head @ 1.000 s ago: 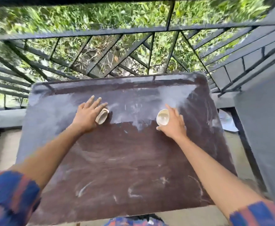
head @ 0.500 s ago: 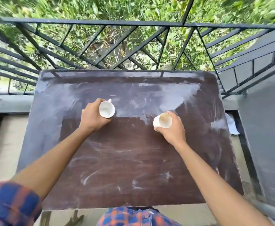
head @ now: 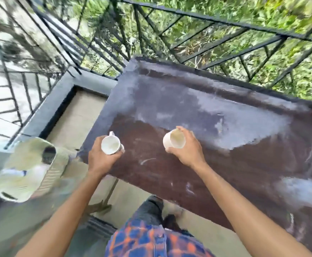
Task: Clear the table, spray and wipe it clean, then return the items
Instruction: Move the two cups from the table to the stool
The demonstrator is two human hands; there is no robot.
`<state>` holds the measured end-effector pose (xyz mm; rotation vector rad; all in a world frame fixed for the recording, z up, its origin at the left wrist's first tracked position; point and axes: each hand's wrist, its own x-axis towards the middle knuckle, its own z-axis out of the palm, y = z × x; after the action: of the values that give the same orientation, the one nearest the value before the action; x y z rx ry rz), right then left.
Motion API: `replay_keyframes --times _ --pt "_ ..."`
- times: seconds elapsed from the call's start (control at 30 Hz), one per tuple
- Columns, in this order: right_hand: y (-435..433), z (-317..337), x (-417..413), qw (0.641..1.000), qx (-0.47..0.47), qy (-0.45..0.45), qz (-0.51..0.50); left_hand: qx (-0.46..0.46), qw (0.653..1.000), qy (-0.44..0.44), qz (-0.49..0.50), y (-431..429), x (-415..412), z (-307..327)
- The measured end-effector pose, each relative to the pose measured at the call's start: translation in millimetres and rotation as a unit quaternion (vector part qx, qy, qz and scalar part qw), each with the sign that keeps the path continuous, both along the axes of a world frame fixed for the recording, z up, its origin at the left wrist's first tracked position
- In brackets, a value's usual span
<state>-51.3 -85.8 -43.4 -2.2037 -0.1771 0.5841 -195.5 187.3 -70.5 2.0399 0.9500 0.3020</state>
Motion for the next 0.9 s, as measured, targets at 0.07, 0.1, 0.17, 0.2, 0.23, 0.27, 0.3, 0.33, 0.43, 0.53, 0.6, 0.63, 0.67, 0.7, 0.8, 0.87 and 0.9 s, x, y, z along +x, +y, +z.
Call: replay_keyframes --times 0.07,0.1,0.17,0.2,0.23,0.27,0.3,0.33,0.43,0.53,0.6,0.63,0.67,0.7,0.8,0.87,0.9 --pt "34 4 -15 0.999 0.001 -0.005 0.053 -0.017 0.999 -0.006 0.050 21 -36 -3" --pt "52 6 -23 0.997 0.001 -0.007 0.078 -0.025 0.997 -0.006 0.076 32 -54 -5" --pt "84 10 -38 0.992 0.003 -0.010 0.127 -0.046 0.991 -0.004 0.124 49 -85 -9" --pt "101 11 -46 0.988 0.002 -0.011 0.154 -0.065 0.987 -0.004 0.148 57 -100 -11" --pt "119 11 -54 0.984 -0.001 -0.012 0.178 -0.079 0.983 0.003 0.167 67 -114 -15" --pt "138 10 -62 0.980 -0.002 -0.012 0.200 -0.081 0.980 0.012 0.184 76 -129 -19" --pt "153 9 -70 0.976 0.001 -0.011 0.217 -0.072 0.978 0.028 0.193 84 -140 -24" --pt "172 7 -79 0.972 0.006 -0.010 0.233 -0.066 0.975 0.044 0.206 94 -153 -29" --pt "229 -3 -106 0.959 0.012 -0.003 0.283 -0.085 0.959 0.075 0.258 119 -183 -46" --pt "287 -21 -130 0.933 -0.010 -0.001 0.360 -0.101 0.946 0.080 0.296 141 -207 -66" --pt "326 -37 -145 0.911 -0.040 0.000 0.411 -0.107 0.946 0.084 0.294 157 -221 -81" --pt "339 -45 -151 0.899 -0.054 -0.006 0.435 -0.105 0.949 0.090 0.283 160 -224 -87" --pt "355 -53 -158 0.884 -0.069 -0.013 0.461 -0.108 0.949 0.094 0.280 164 -229 -93" --pt "370 -60 -164 0.868 -0.087 -0.020 0.488 -0.115 0.947 0.094 0.285 168 -234 -100" --pt "405 -79 -175 0.835 -0.136 -0.025 0.533 -0.124 0.941 0.086 0.303 173 -239 -116" --pt "424 -92 -181 0.821 -0.170 -0.033 0.544 -0.139 0.934 0.090 0.318 179 -240 -127" --pt "432 -99 -183 0.816 -0.186 -0.038 0.546 -0.142 0.931 0.094 0.323 181 -241 -132"
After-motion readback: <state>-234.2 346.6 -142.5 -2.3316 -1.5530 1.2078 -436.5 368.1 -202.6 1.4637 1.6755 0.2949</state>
